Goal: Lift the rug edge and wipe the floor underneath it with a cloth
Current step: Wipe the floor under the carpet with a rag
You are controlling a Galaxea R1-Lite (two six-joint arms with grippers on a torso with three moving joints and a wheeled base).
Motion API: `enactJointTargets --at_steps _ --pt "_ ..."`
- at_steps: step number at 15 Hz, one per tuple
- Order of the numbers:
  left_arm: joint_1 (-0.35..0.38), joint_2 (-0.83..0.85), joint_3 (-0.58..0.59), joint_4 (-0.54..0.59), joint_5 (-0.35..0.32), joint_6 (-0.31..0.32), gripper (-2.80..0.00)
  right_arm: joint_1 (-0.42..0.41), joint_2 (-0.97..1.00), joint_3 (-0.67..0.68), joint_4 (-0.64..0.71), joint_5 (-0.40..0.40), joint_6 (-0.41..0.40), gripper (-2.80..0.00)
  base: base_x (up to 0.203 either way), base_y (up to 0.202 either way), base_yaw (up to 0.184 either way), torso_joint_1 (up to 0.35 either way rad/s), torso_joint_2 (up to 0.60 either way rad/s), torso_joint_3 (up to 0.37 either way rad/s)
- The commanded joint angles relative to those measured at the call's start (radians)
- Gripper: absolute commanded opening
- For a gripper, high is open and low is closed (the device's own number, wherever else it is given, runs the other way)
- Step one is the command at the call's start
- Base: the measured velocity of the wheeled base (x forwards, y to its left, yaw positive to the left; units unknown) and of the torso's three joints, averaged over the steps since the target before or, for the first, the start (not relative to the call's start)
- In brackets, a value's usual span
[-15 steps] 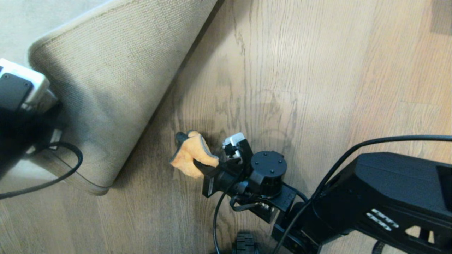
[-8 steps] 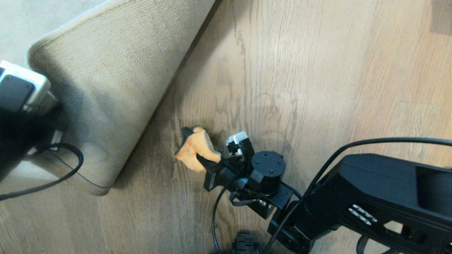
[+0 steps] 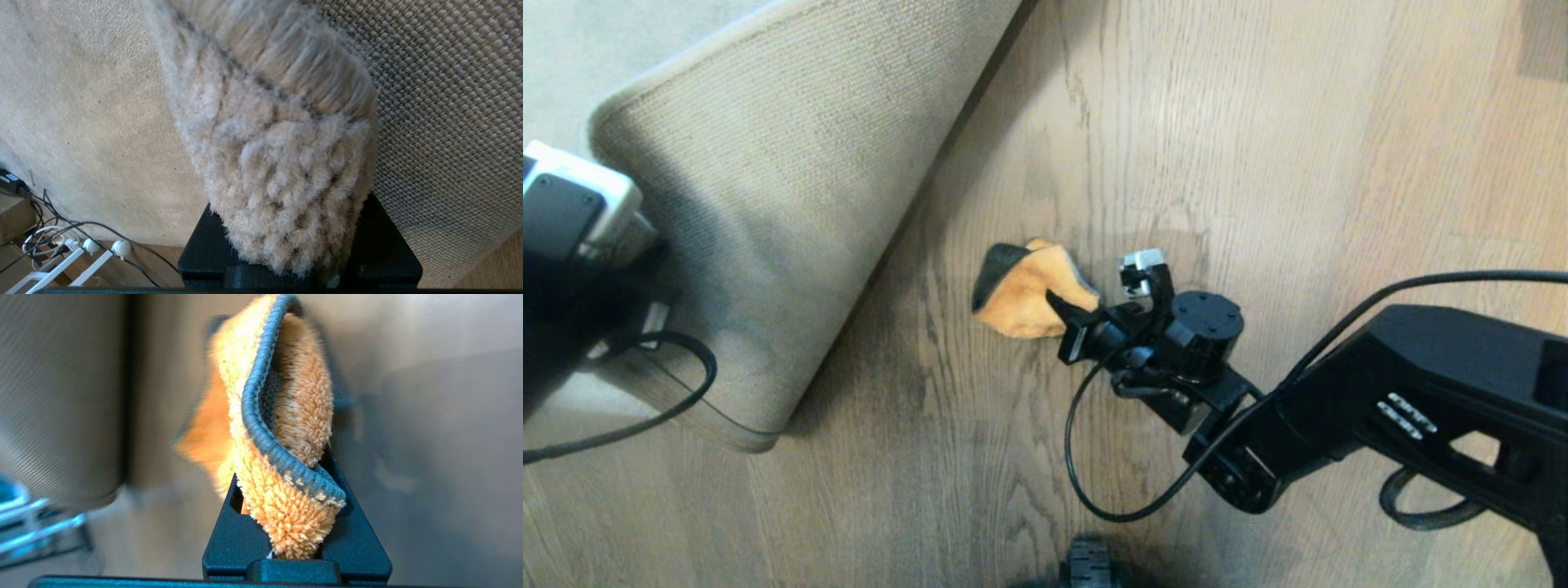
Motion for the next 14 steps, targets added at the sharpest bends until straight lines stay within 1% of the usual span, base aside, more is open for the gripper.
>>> enactJointTargets --at_steps 1,3,5,8,11,14 --pt "0.0 0.002 0.0 -0.004 0.001 0.004 -2.8 -0.059 -0.042 0.001 -0.007 0.0 0.001 -2.8 0.0 0.0 0.0 0.0 0.0 0.0" --pt "0.0 0.004 0.0 -0.005 0.001 0.004 -2.8 -0.074 -0.054 0.003 -0.007 0.001 0.001 -2.8 0.0 0.0 0.0 0.0 0.0 0.0" --pt "0.0 0.004 0.0 -0.005 0.001 0.004 -2.8 -0.071 -0.06 0.015 -0.008 0.001 0.001 -2.8 0.0 0.0 0.0 0.0 0.0 0.0" --pt "0.0 0.004 0.0 -0.02 0.003 0.005 -2.8 -0.029 -0.064 0.04 -0.012 0.001 -0.001 -2.8 0.0 0.0 0.0 0.0 0.0 0.0" --pt "0.0 0.004 0.0 -0.02 0.002 0.004 -2.8 0.06 -0.081 0.126 -0.036 0.001 -0.001 -2.8 0.0 0.0 0.0 0.0 0.0 0.0" --pt "0.0 0.008 0.0 -0.02 0.001 0.004 -2.8 0.177 -0.084 0.213 -0.078 -0.001 0.0 -2.8 0.0 0.0 0.0 0.0 0.0 0.0"
